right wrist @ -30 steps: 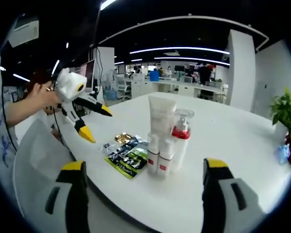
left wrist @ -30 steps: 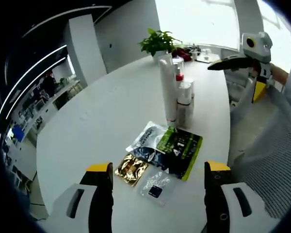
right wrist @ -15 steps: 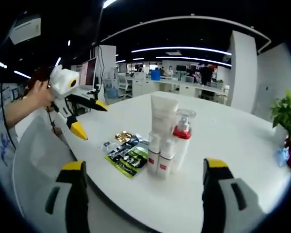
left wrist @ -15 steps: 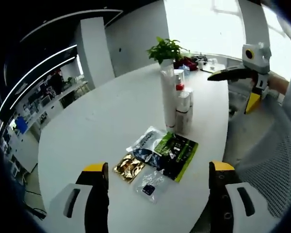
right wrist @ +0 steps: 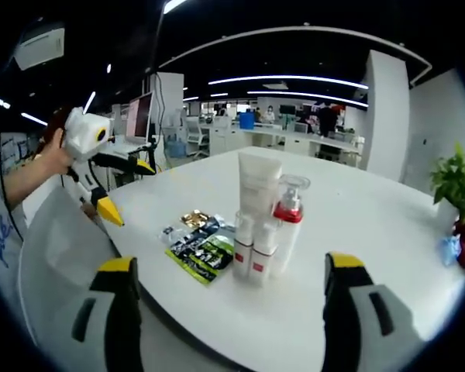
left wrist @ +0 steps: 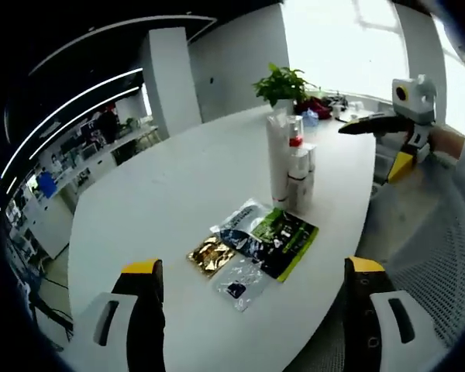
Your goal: Arrange the skincare products in the storage area until every visible bottle or jar stands upright without overlapping.
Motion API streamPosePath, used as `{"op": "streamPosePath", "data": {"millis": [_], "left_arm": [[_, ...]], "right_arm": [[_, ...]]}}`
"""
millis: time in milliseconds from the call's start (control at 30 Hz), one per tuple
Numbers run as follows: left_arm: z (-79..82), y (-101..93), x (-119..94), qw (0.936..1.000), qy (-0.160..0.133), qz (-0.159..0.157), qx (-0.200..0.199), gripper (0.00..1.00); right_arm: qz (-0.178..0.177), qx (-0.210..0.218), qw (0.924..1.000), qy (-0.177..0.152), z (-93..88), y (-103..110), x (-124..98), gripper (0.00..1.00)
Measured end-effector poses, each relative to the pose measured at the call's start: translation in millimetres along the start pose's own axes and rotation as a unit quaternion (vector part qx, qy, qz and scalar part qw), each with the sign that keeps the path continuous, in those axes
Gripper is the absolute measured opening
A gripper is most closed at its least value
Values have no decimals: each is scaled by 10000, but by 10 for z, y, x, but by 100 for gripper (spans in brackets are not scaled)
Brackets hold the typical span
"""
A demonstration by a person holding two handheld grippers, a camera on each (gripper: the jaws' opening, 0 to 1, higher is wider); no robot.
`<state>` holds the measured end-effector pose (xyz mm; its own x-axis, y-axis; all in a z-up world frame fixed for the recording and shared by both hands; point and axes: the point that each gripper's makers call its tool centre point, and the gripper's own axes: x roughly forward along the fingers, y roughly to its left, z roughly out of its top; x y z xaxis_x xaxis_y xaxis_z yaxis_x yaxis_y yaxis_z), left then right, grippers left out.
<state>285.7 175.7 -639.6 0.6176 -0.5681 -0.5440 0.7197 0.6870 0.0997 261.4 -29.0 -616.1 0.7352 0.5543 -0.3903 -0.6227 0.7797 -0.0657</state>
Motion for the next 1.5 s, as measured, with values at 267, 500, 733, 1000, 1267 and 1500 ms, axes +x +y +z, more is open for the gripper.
{"op": "streamPosePath", "data": {"millis": [267, 500, 733, 1000, 1267, 1500], "left_arm": [[7, -82, -53, 9999, -84, 7, -108, 97], [4, -121, -98, 9992, -243, 57, -326, 97], [-73, -136, -88, 9986, -225, 99, -474, 97], [-113, -165, -100, 9980, -241, 83, -579, 97], [-143, -131, -118, 9989, -167, 191, -388, 97], [-159, -61, -143, 9980, -228, 286, -523, 97]], "right_arm": [[-22, 6, 10000, 29, -8, -13, 1, 100], [-50, -113, 9999, 110, -31, -20, 3, 100], [-47, -92, 9998, 176, -52, -21, 10, 100], [-80, -33, 9998, 191, -61, -31, 9, 100], [-124, 26, 9998, 154, -53, -51, 8, 100], [-143, 16, 9998, 157, -54, -51, 9, 100]]}}
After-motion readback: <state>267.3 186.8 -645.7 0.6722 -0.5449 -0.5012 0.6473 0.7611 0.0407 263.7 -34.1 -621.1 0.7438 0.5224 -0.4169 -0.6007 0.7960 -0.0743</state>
